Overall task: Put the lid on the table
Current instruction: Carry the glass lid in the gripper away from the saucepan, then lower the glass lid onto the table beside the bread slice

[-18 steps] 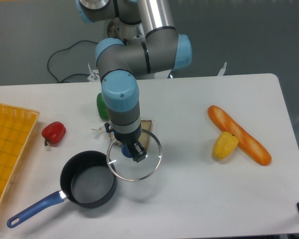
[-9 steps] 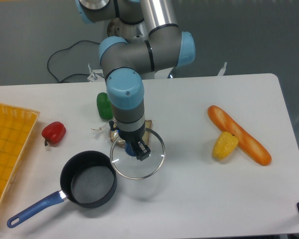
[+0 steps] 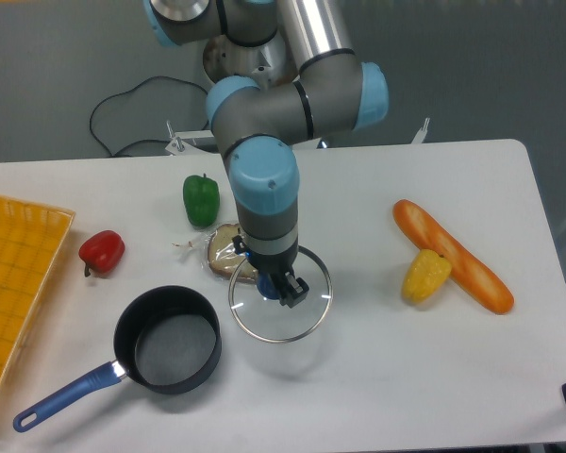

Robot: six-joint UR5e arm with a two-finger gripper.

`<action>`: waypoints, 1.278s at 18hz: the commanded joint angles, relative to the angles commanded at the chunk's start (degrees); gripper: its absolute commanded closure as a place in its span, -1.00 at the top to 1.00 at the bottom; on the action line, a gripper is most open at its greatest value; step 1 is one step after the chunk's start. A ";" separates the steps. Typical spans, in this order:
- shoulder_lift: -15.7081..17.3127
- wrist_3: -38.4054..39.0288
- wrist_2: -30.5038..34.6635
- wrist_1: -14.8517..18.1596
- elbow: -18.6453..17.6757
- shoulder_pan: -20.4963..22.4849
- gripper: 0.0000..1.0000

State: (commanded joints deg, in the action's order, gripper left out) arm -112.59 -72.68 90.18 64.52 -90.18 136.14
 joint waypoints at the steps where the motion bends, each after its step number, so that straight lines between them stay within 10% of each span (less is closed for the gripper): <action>1: -0.26 0.00 0.17 -0.09 0.09 0.09 -0.29; 23: -8.17 0.00 -0.09 -3.34 1.76 1.14 -0.26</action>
State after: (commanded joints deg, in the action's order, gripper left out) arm -120.76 -72.69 90.09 61.17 -88.42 137.29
